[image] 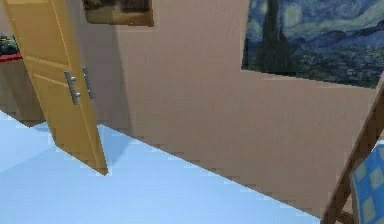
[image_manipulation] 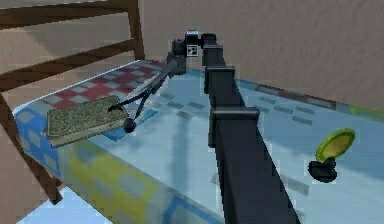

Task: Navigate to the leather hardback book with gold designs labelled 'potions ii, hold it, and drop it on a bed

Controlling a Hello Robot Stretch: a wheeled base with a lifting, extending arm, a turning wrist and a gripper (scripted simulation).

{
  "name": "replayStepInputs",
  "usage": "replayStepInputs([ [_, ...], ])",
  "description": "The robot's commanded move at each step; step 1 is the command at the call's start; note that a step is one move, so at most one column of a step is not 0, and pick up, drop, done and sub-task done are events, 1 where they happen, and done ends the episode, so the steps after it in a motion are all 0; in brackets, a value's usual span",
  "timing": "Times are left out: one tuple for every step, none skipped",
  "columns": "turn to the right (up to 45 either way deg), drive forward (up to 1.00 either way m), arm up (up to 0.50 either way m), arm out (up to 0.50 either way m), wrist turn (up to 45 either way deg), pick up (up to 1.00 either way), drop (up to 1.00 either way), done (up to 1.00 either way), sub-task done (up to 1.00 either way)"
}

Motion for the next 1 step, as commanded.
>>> replayStepInputs([
  [0.0,0.0,0.0,0.0,45.0,0.0,0.0,0.0,0.0],
])
